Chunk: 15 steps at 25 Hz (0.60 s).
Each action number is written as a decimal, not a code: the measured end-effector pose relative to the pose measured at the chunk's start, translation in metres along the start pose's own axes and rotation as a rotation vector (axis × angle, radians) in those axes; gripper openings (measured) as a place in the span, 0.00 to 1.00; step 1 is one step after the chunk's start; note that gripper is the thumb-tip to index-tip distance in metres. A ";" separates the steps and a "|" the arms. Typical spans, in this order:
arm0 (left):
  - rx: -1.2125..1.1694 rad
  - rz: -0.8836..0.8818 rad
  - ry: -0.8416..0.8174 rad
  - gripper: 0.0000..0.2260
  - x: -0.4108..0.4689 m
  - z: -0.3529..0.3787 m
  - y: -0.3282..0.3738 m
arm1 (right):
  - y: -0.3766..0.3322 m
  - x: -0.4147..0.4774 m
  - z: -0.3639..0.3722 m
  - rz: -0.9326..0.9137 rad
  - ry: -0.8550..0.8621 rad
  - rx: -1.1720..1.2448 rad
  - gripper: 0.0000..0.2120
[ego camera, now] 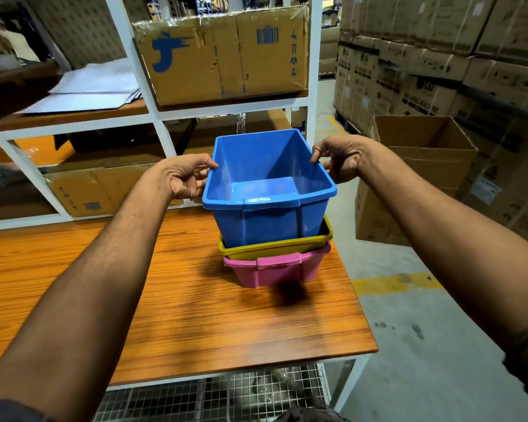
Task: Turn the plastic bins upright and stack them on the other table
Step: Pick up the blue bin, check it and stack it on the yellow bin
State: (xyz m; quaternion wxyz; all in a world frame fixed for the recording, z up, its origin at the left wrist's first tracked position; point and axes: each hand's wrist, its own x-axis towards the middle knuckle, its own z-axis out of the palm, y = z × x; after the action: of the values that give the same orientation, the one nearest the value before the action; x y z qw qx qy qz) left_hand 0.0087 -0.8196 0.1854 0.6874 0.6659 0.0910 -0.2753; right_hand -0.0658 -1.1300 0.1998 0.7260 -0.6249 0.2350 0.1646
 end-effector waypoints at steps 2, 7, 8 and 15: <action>-0.010 0.000 -0.001 0.08 0.001 -0.002 0.000 | -0.001 -0.001 0.000 -0.003 -0.008 0.008 0.10; 0.016 -0.038 0.022 0.04 0.005 -0.004 0.002 | -0.002 0.000 0.002 0.027 0.024 -0.015 0.12; 0.025 -0.050 0.023 0.04 0.006 -0.004 0.002 | -0.002 0.002 0.002 0.037 0.031 -0.023 0.13; 0.081 -0.050 0.064 0.06 0.006 0.007 -0.010 | 0.007 0.012 0.001 0.057 0.067 -0.054 0.23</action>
State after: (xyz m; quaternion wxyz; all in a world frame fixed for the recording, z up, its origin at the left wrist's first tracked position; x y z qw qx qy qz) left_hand 0.0075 -0.8276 0.1747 0.6495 0.6991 0.1185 -0.2744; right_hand -0.0591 -1.1290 0.1876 0.6957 -0.6424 0.2725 0.1705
